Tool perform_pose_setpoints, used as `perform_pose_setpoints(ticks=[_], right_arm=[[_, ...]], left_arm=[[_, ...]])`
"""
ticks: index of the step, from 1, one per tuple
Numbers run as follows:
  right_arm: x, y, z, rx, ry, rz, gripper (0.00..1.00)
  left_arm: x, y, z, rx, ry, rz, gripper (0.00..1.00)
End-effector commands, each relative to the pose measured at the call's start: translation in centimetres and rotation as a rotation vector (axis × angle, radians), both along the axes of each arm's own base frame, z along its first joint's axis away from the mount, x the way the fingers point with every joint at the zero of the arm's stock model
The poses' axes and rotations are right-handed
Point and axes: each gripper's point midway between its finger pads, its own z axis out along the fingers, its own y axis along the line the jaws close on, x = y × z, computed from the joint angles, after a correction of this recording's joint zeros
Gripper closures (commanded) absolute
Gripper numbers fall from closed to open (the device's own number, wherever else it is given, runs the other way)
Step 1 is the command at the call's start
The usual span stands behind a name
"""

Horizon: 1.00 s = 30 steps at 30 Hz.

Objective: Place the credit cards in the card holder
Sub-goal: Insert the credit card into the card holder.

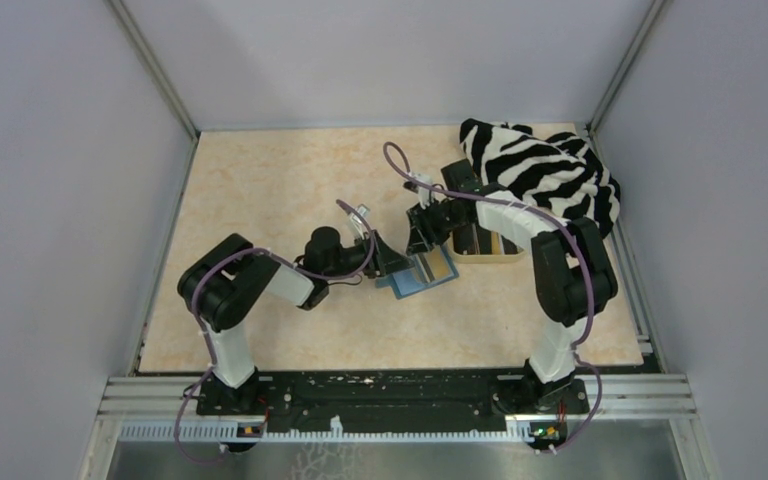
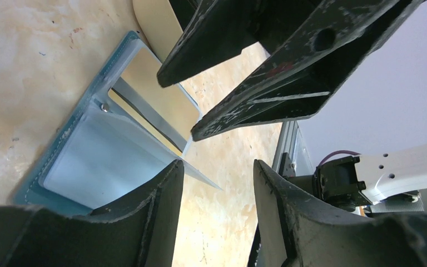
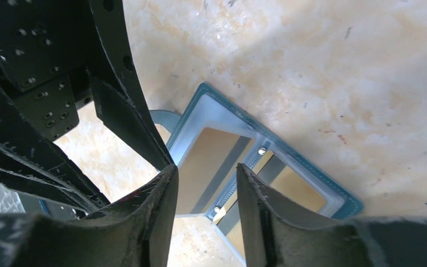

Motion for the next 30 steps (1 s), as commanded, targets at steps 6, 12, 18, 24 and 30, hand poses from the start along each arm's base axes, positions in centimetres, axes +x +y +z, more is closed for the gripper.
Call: perform_pose_setpoints(ticks=[6,12,18,24,30], right_arm=[[2.2,-0.7,5.1,0.096,-0.106,-0.026,0.47],[2.6,-1.1,5.1,0.103,-0.088,-0.057,0.45],[3.9,-2.2,5.6,0.107,-0.106,-0.136,0.46],[5.1,-4.1,7.2,0.144,-0.148,-0.201,0.46],[5.4,-5.6,9.2,0.188,-0.200,-0.204,0.47]], left_arm=[[0.8,-1.3,0.6,-0.054,-0.021,-0.035,0.44],[1.4,-1.9,0.5,-0.056,-0.025,-0.044,0.42],[2.2,-2.5,-0.5,-0.048,-0.005,-0.044,0.42],[3.0,-3.2,-1.3,-0.037,0.007,-0.044,0.47],[3.9,-3.5,-2.5,0.009,0.010,-0.038,0.62]])
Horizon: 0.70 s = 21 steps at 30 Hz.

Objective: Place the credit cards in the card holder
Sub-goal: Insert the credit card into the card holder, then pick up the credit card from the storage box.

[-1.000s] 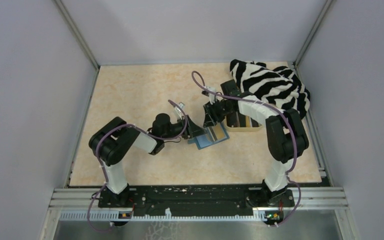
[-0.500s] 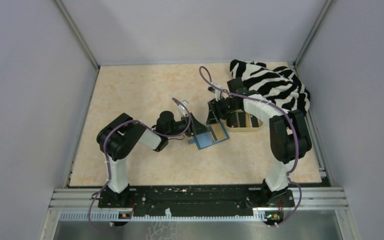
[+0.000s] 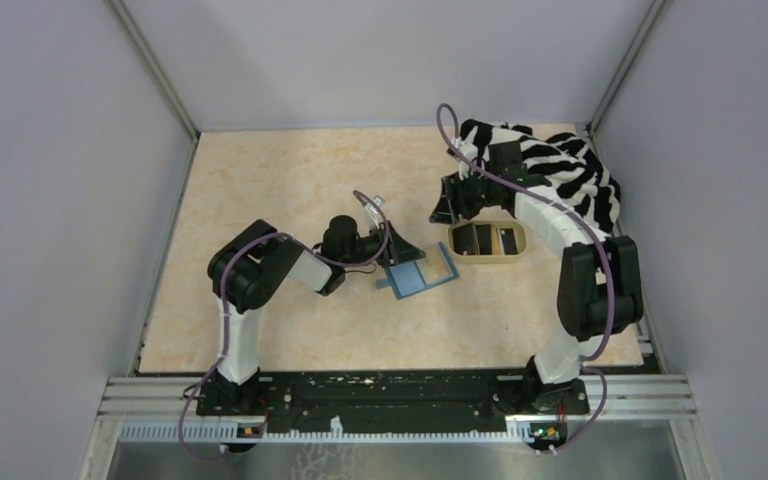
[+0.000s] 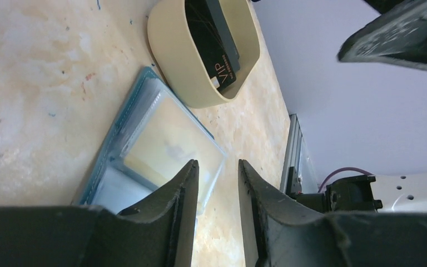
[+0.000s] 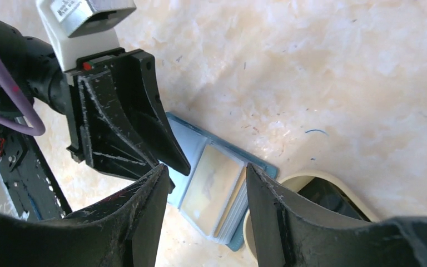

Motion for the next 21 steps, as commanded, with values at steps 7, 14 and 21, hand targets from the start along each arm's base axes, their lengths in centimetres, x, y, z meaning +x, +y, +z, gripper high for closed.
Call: perform_pose_setpoints(ticks=[7,14,21], right_arm=[[0.4,-2.5,7.0,0.086,-0.207,0.010,0.47],[0.9,-7.0,9.6,0.172,-0.245,-0.089,0.47],[1.8,-9.3,6.2,0.180,-0.127,-0.179,0.47]], left_arm=[[1.3,-0.6,0.2,0.059,-0.104,-0.014,0.68],[3.6,0.9,9.0,0.160,-0.557,0.043,0.62],[6.1,5.4,15.1,0.148,-0.814,0.281,0.03]])
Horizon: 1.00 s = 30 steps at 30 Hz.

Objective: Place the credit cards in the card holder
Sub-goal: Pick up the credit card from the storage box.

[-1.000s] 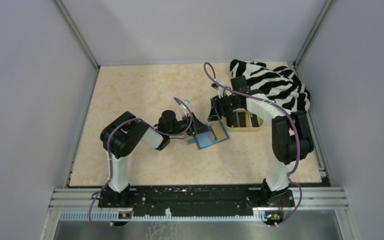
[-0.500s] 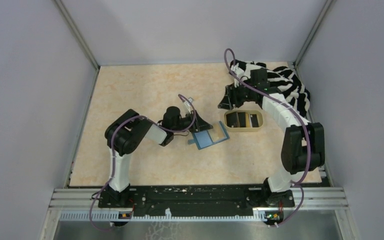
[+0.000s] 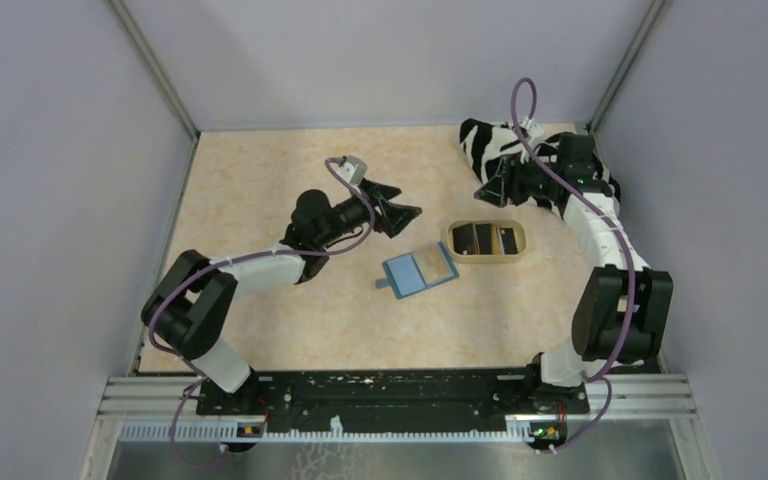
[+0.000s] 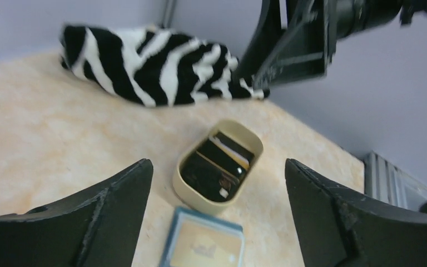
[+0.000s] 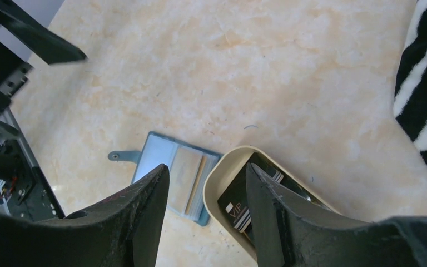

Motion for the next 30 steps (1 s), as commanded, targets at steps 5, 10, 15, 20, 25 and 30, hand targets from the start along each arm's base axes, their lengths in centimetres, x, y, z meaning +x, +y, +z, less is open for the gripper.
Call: perform_pose_setpoints(ticks=[5,10,15,20,25,30], right_arm=[[0.7,-2.7,-5.5,-0.015,0.095,-0.141,0.48],[1.3,-3.7,-8.9,-0.010,0.203,-0.223,0.49],[1.7,-4.3,-12.1,-0.015,0.328,-0.284,0.51],[1.9,-4.8,-13.3,-0.040,0.377,-0.308,0.53],[1.8,-5.5,-13.6,-0.059,0.381,-0.333,0.54],[1.5,-4.9,-14.1,-0.034,0.417,-0.304,0.58]], left_arm=[[2.0,5.2,-3.6,-0.057,-0.059,0.076,0.02],[1.5,6.3,-4.2,-0.153,-0.008,-0.013,0.01],[3.3,6.9,-6.2,-0.036,0.062,0.086,0.01],[3.8,7.7,-6.8,0.010,0.060,0.148,0.01],[3.6,7.4,-7.0,0.000,0.063,0.125,0.01],[3.6,7.6,-6.8,0.001,0.055,0.137,0.01]])
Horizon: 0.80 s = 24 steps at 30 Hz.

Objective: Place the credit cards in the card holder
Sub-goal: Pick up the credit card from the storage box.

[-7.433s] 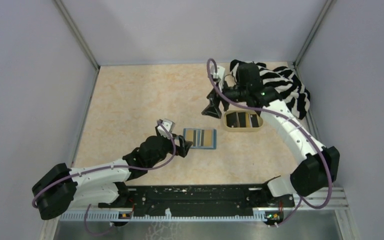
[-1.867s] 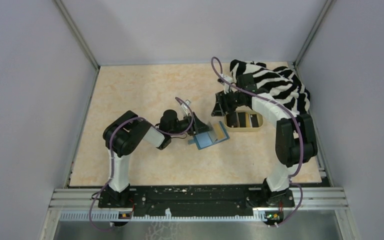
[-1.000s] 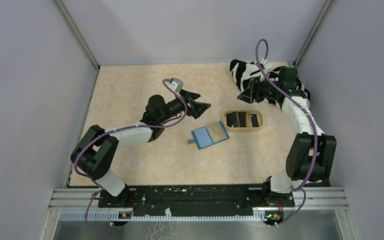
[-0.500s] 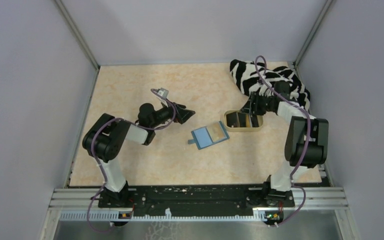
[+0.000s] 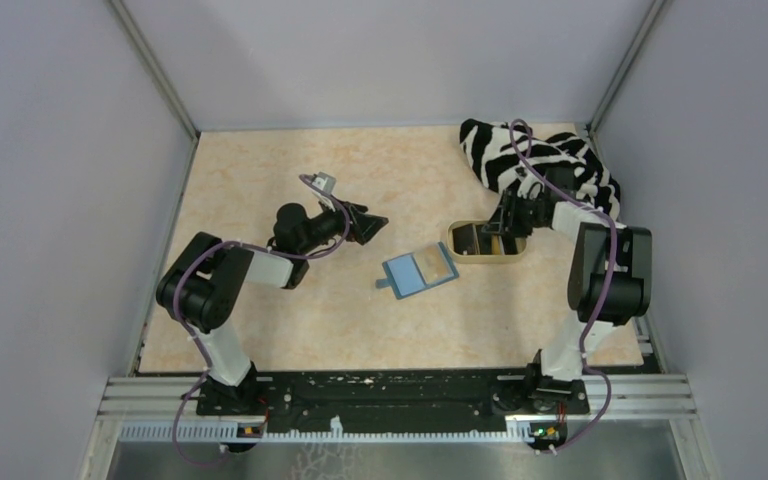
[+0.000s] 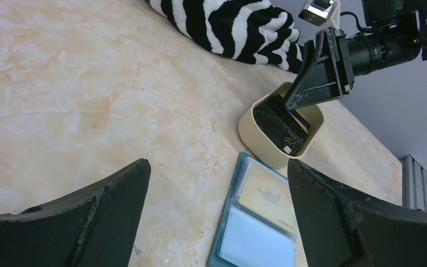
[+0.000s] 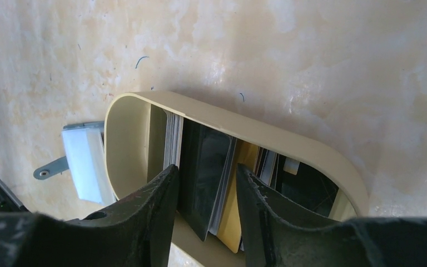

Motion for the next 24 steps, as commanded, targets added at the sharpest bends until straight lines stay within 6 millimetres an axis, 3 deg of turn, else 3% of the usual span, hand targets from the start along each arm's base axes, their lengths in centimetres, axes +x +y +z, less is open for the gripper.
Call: perform_pose_setpoints(ticks=[1,7,12,19,24], right_arm=[[1.3,-0.2,1.2,0.027,-0.019,0.003,0.59],[1.0,0.8,1.5,0.096,-0.006,0.028,0.69],[0.7,2.2,3.3,0.192,-0.035,0.069,0.77],[0.4,2.7,3.8,0.231,-0.037,0.085,0.77],[0.3,2.8,3.1,0.248,-0.003,0.086,0.74]], left_arm=[[0.1,-0.1,0.6,0.002,-0.035,0.004,0.01],[0.2,-0.1,0.7,0.000,-0.042,0.007,0.01],[0.2,0.0,0.7,0.000,-0.045,0.009,0.01],[0.1,0.0,0.6,-0.001,-0.047,0.009,0.01],[0.1,0.0,0.7,-0.002,-0.049,0.009,0.01]])
